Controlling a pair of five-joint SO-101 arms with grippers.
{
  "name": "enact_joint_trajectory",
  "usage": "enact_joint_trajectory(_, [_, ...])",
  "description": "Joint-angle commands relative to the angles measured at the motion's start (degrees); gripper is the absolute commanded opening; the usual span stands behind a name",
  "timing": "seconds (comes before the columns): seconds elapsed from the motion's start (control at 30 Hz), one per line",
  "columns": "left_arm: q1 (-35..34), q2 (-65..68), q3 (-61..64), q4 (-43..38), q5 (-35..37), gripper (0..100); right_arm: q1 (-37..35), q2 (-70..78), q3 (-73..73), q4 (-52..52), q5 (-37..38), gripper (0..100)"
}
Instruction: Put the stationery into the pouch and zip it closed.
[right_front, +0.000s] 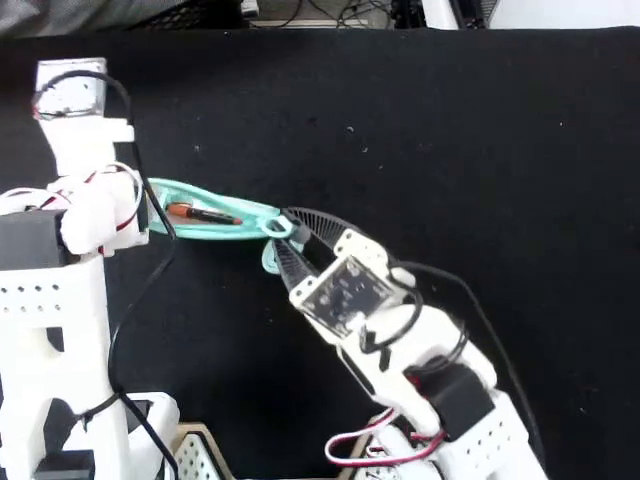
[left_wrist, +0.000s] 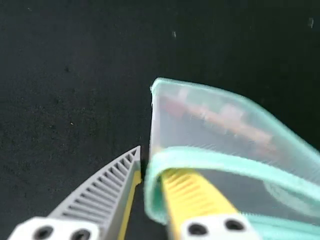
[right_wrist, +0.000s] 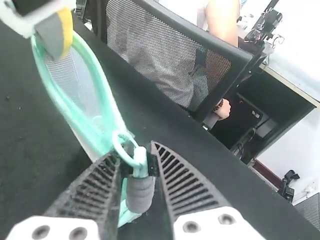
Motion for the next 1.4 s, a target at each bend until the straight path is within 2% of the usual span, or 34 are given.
enact_joint_trajectory(0.0, [-1.01,-0.79,-4.62,-0.88,1.93,21,-1.05,7.69,-9.45,-2.2,-0.09,1.2])
enact_joint_trajectory(0.2, [-1.8,-0.79,-11.91,-3.34,2.11,21,-2.29,19.82,-22.2,-1.85,-0.09,1.2])
enact_joint_trajectory(0.37, [-3.91,-0.88,-15.08,-1.67,2.11,19,-2.29,24.75,-27.47,-2.37,-0.09,1.2])
enact_joint_trajectory(0.5, [-8.31,-0.44,-13.49,3.87,1.67,20,-2.29,27.91,-32.57,-2.37,0.0,1.2])
enact_joint_trajectory(0.57, [-8.31,-0.26,-9.54,3.87,1.58,20,-2.29,29.67,-35.03,-2.37,0.0,1.2])
enact_joint_trajectory(0.8, [-4.35,-0.79,11.38,-13.63,2.11,19,-7.74,31.87,-34.95,-2.55,0.09,1.2])
enact_joint_trajectory(0.9, [-3.56,-0.79,16.22,-19.69,2.2,19,-11.52,31.78,-34.86,-1.49,2.73,1.2])
enact_joint_trajectory(1.0, [-3.65,-0.79,17.54,-22.24,2.73,19,-14.42,31.96,-34.77,0.97,5.54,1.2])
enact_joint_trajectory(1.1, [-3.74,-0.79,17.63,-22.24,5.19,19,-14.51,32.13,-34.33,1.58,6.68,1.2])
enact_joint_trajectory(1.2, [-4.18,-0.88,16.75,-19.34,4.75,20,-13.45,31.87,-32.92,0.97,9.05,1.2])
enact_joint_trajectory(1.37, [-6.46,-0.88,10.68,-9.49,-0.62,20,-12.57,32.13,-31.52,0.88,12.13,1.2])
